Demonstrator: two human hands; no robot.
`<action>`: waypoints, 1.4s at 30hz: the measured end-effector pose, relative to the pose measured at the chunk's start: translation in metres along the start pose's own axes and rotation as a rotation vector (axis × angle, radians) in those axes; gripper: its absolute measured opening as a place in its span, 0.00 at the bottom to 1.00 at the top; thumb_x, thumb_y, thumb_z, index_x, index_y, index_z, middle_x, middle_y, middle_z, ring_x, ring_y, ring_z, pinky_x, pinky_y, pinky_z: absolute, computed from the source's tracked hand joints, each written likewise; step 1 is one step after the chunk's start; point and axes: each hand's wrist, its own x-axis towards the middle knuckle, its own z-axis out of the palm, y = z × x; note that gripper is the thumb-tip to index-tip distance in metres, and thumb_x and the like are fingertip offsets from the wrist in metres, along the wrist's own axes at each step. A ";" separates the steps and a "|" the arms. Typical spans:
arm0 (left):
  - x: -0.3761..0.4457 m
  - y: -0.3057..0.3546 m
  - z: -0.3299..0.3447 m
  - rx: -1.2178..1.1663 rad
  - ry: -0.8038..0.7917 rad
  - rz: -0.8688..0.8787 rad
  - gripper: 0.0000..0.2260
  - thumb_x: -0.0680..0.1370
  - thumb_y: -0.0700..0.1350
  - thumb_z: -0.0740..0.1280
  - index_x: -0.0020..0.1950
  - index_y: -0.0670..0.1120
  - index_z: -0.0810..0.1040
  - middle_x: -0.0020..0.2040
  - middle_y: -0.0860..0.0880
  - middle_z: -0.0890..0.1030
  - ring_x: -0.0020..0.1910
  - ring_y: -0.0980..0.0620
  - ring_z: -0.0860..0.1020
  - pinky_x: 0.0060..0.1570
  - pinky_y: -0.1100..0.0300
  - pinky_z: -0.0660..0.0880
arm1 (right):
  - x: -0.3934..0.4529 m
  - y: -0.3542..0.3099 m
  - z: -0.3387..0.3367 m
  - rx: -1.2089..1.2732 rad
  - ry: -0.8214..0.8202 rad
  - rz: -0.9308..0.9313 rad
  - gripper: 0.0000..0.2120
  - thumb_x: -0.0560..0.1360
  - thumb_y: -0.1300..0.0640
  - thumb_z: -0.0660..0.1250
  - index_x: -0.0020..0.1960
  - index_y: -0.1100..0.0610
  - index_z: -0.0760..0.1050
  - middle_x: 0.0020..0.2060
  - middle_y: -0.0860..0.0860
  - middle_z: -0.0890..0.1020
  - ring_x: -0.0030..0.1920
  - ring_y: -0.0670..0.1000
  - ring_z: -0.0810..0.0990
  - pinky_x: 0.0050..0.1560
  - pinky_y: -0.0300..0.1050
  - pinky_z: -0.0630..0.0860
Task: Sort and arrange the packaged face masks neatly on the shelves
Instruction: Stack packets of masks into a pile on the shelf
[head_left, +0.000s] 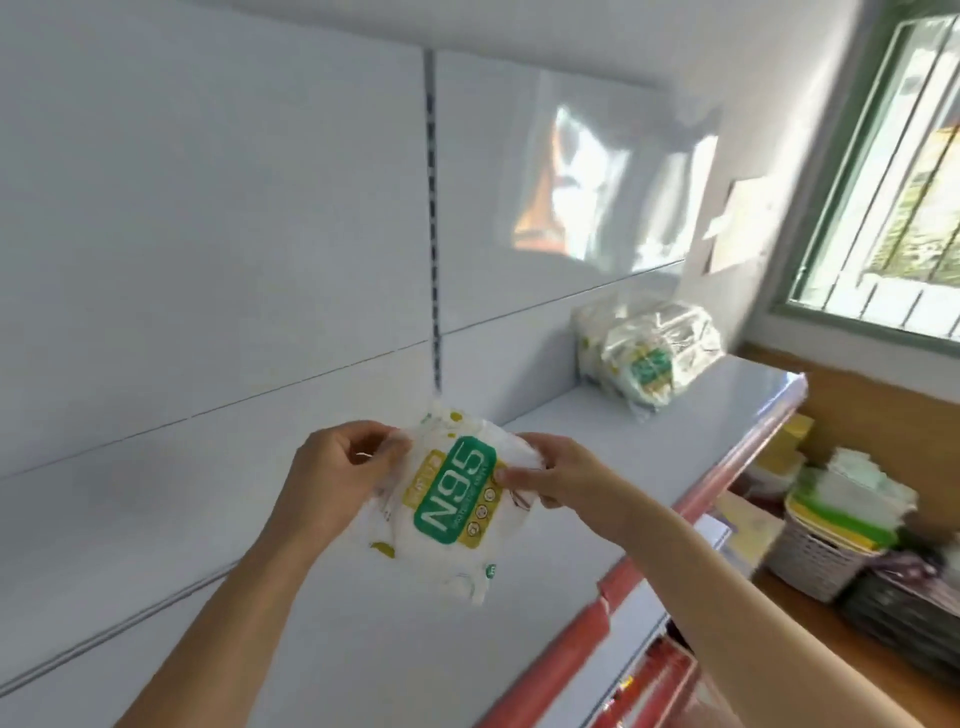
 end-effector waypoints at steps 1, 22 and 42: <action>0.014 0.002 0.030 -0.050 0.014 -0.008 0.03 0.78 0.48 0.73 0.47 0.50 0.85 0.40 0.52 0.87 0.39 0.54 0.86 0.40 0.61 0.82 | -0.003 0.014 -0.030 0.065 0.078 0.030 0.16 0.72 0.55 0.77 0.58 0.54 0.81 0.41 0.50 0.82 0.32 0.44 0.70 0.31 0.37 0.65; 0.171 0.029 0.427 -0.143 0.081 -0.115 0.16 0.75 0.44 0.76 0.61 0.44 0.79 0.50 0.51 0.83 0.41 0.67 0.80 0.40 0.77 0.73 | 0.113 0.159 -0.352 -0.666 0.606 0.129 0.30 0.76 0.37 0.66 0.73 0.48 0.68 0.68 0.50 0.74 0.66 0.56 0.71 0.64 0.54 0.71; 0.161 0.022 0.381 0.090 -0.198 -0.108 0.11 0.79 0.48 0.70 0.60 0.50 0.77 0.44 0.54 0.80 0.41 0.55 0.80 0.51 0.55 0.81 | 0.113 0.092 -0.316 -0.794 0.800 0.030 0.27 0.80 0.52 0.64 0.76 0.59 0.62 0.72 0.57 0.70 0.68 0.62 0.69 0.66 0.58 0.69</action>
